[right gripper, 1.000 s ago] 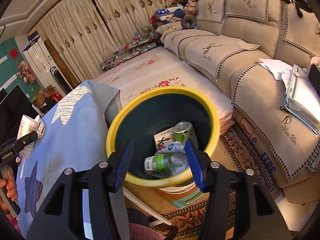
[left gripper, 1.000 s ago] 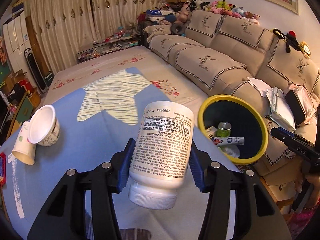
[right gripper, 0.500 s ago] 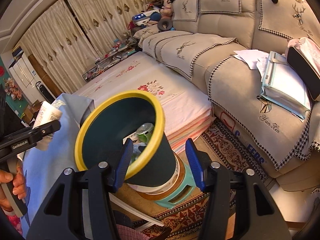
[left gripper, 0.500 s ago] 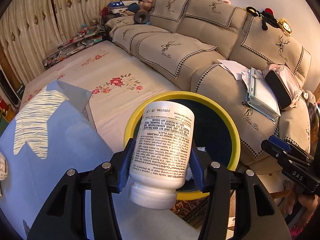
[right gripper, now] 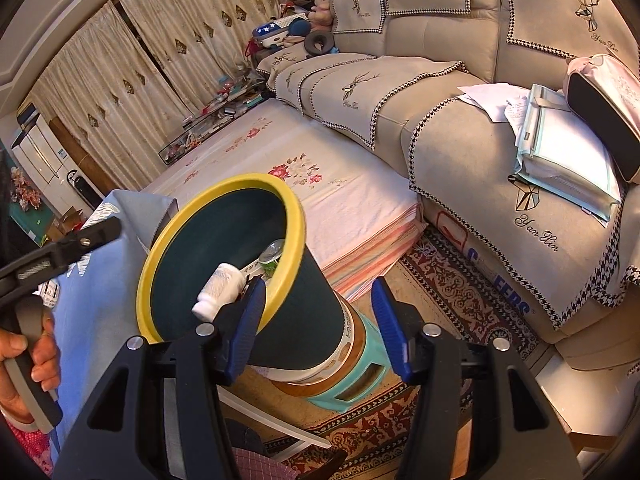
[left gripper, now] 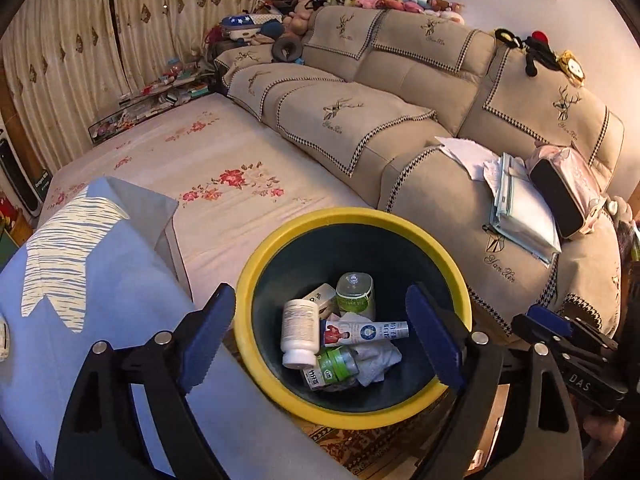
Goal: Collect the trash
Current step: 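Move the right gripper to the white bowl and grasp its rim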
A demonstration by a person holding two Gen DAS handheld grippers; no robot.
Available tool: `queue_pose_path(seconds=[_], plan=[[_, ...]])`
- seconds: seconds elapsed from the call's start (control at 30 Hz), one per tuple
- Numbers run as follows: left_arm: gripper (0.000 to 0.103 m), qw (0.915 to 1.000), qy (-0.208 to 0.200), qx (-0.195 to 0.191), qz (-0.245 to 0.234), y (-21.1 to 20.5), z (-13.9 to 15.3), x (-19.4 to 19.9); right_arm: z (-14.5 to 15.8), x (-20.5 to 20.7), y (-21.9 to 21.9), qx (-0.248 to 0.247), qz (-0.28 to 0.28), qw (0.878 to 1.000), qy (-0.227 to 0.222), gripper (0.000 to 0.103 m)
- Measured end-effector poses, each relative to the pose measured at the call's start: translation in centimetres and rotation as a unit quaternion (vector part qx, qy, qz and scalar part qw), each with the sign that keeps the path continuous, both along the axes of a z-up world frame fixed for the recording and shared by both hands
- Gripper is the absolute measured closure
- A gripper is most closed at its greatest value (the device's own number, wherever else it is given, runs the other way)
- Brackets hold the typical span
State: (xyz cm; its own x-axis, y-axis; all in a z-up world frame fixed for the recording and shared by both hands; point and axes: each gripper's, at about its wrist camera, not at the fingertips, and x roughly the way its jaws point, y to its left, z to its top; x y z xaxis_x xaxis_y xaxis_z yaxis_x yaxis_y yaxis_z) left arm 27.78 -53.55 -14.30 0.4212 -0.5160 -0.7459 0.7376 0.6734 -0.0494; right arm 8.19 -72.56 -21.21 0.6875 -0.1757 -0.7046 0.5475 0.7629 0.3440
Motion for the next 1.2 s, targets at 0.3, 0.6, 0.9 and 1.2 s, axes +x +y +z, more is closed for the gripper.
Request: queue_pose_path(seconds=[0.3,0.6,0.9,1.2], plan=[[0.009,0.9909,-0.019,-0.095,0.094,16.5,4.2,-0.7,1.8,2.9,4.1,-0.017,0.045,0.999,0.001,0.05],[0.008,0.9683,-0.081,-0.068,0.226,35.0,3.5,0.2,5.0,9.6,11.8,-0.053,0.144,0.988,0.003,0.048],[0.008,0.9413,-0.112,-0.031,0.317,47.5,0.5,2.1,9.3,18.8,22.9,-0.097,0.273,0.957,-0.003,0.048],[0.008,0.9376,-0.059,-0.07,0.335,48.9,-1.5,2.8,11.4,27.1,34.2,-0.119,0.376,0.919,-0.002,0.043]])
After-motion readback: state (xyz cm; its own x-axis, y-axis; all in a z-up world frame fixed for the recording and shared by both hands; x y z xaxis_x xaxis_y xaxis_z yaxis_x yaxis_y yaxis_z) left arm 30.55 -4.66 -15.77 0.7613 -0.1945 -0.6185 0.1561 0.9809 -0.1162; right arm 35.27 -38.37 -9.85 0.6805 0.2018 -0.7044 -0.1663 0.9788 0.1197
